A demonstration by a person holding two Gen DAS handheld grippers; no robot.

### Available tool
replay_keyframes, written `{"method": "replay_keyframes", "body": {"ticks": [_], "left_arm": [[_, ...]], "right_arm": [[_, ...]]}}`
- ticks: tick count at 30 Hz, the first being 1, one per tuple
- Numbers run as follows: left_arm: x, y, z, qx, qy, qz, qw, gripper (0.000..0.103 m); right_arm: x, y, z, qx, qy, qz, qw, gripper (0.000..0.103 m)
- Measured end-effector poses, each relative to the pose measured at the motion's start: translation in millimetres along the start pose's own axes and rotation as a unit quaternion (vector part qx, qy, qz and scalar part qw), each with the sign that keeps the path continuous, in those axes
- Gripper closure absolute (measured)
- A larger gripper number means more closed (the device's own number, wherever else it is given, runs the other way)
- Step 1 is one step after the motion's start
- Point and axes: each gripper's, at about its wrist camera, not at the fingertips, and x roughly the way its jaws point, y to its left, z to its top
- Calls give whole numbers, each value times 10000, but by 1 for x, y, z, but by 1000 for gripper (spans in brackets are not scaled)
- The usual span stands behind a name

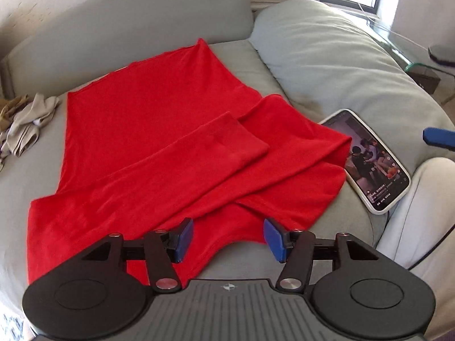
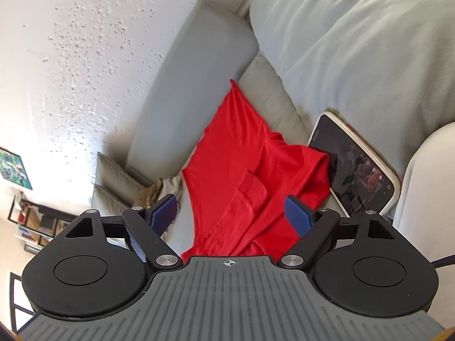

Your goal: Fold clothes

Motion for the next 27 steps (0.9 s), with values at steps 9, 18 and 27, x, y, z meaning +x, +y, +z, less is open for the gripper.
{"method": "replay_keyframes", "body": {"ticks": [9,18,27], "left_arm": [[-10,80,-15,-1591,-135,701,9847,45],[-7,97,-20,-1927,-123,726,9785,45],[4,103,-26,-2027,56,749,9764,45]], "right_arm": [[67,21,-15,-1196,343,-909,9881,30],[182,15,-9,-1784,977,-1532,9670,53],[215,4,-2,-1363,1340,-1588,9686,78]]}}
